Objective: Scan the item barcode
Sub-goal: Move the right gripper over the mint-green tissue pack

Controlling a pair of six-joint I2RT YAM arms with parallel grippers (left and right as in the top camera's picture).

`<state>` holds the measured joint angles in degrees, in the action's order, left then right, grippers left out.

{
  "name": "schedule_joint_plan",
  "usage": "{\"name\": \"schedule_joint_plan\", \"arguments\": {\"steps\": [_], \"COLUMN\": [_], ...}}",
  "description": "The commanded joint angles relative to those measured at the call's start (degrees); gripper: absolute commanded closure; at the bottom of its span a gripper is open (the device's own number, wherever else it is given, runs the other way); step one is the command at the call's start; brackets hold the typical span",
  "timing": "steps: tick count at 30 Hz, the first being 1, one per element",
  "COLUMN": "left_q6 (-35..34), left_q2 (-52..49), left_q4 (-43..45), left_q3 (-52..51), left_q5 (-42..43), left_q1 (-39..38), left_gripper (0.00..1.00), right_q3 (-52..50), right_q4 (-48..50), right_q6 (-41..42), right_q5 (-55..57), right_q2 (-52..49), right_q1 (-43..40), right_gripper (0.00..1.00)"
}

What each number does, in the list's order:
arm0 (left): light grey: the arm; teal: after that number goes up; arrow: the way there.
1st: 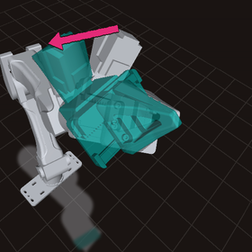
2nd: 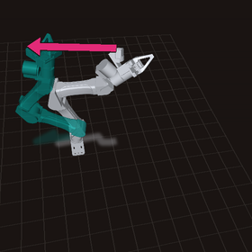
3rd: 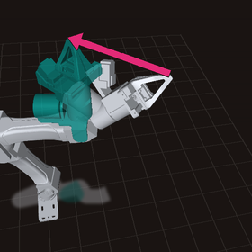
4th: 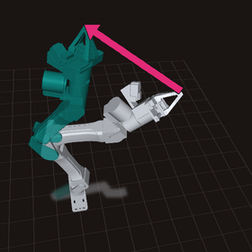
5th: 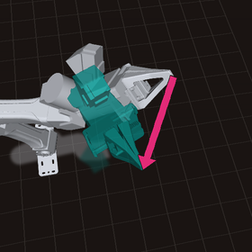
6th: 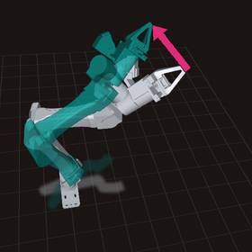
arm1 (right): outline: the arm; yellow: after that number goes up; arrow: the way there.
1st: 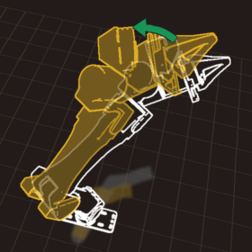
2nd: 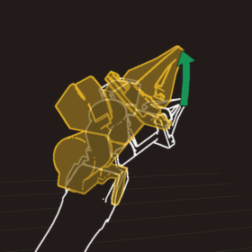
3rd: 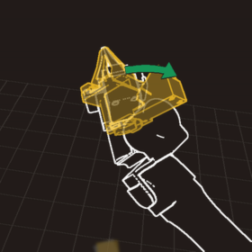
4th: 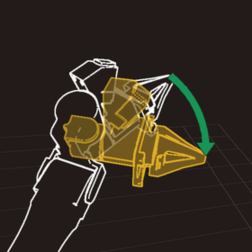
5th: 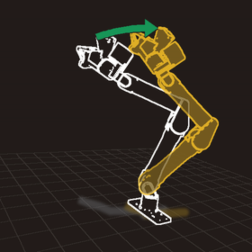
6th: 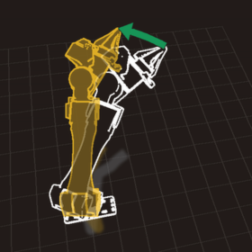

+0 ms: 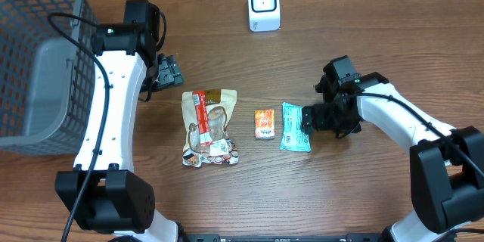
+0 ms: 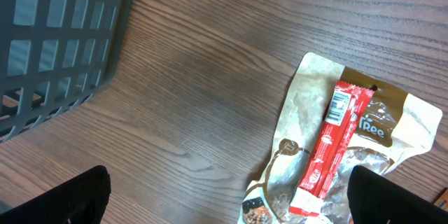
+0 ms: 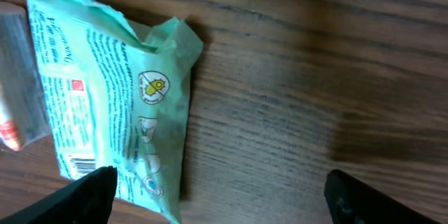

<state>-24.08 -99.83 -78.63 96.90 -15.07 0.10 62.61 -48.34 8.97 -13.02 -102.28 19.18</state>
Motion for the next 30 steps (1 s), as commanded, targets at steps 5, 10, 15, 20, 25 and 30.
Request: {"name": "schedule_joint_plan", "arguments": {"steps": [5,10,15,20,25,30], "left_q6": [-1.05,-1.05,-1.05,-1.05,-1.05,-1.05], "left_q2": [-0.13,-0.13,-0.13,-0.13,-0.13,-0.13], "left_q4": [0.0,0.0,0.0,0.0,0.0,0.0], "left_q3": [1.18,1.18,1.18,1.18,1.18,1.18], "left_q5": [-0.37,-0.35,-0.37,-0.35,-0.37,-0.37], "left_q1": [-0.11,-0.13,-0.11,-0.11,-0.13,-0.11], "left_gripper": [0.0,0.01,0.0,0.0,0.0,0.0], "right_q3": [-0.79,-0.79,-0.79,-0.79,-0.79,-0.79], "right_q4": [1.86,2.6,4.42,6.67,10.16,10.43], "right_q6": [-0.09,-0.09,-0.09,-0.07,-0.07,-0.07], "right_q5": [0.52,0.5,0.46,-0.74,-2.32,-2.56], "right_q2": [0.55,0.52,0.52,0.52,0.52,0.52], "right_q1": [0.22,0.22,0.22,0.22,0.28,0.92], "right_gripper": [0.01,0.01,0.05,0.21,0.35,0.52]}}
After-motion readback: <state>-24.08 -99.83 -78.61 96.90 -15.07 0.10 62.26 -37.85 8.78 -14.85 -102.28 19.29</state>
